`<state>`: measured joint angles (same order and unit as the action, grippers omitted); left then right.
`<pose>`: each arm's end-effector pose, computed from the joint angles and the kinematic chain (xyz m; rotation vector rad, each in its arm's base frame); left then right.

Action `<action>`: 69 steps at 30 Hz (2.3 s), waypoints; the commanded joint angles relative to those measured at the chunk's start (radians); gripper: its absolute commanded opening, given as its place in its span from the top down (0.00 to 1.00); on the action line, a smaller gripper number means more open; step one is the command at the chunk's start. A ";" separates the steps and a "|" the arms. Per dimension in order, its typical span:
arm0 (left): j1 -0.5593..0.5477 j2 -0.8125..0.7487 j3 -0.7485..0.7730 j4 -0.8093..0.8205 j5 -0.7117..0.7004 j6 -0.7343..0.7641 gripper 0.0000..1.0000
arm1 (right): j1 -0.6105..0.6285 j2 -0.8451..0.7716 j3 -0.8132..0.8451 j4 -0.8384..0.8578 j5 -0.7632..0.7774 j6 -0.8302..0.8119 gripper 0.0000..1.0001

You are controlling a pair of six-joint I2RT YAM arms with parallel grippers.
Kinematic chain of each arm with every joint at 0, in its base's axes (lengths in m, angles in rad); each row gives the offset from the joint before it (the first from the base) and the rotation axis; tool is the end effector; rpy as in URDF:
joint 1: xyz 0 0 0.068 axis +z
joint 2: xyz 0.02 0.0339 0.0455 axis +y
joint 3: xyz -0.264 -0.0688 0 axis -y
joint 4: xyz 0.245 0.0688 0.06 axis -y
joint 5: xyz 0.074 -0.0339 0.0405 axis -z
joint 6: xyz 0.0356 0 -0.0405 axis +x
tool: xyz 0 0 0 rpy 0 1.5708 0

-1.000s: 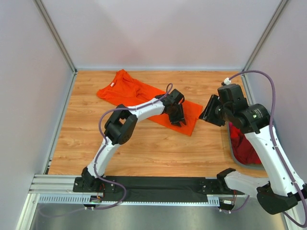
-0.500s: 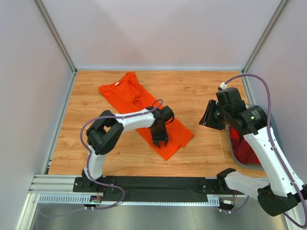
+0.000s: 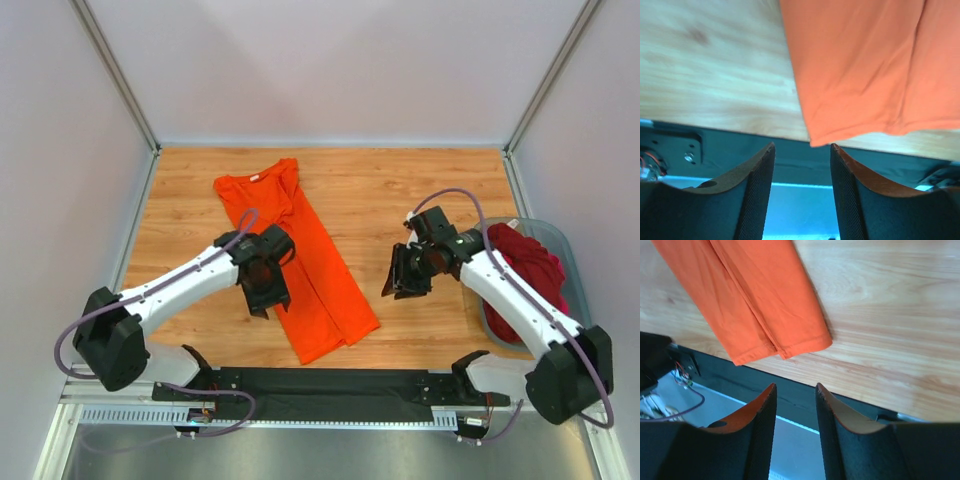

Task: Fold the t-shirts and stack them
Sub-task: Fold the tshirt

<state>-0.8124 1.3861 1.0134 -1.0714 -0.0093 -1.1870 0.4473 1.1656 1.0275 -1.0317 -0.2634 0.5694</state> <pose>0.1621 -0.1707 0.2310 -0.5709 3.0077 -0.1557 0.1846 0.0988 0.2820 0.0975 2.8548 0.6129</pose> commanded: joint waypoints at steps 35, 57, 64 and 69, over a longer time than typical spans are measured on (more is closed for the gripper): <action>0.805 1.126 1.183 0.160 0.190 0.619 0.47 | 0.067 0.427 -0.317 0.544 -0.114 0.202 0.96; 0.776 0.756 0.869 0.131 0.233 0.625 0.42 | 0.220 0.441 -0.049 0.262 0.024 0.322 0.69; 0.624 0.327 0.275 0.192 0.291 0.506 0.41 | 0.220 0.471 -0.023 0.182 0.047 0.182 0.64; 0.504 0.139 0.012 0.240 0.307 0.382 0.39 | 0.217 0.500 -0.053 0.278 -0.046 0.113 0.62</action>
<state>-0.2840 1.5860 1.1149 -0.8875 0.2695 -0.6926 0.6670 1.6421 0.9791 -0.7975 -0.2672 0.7563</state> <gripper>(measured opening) 0.604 0.375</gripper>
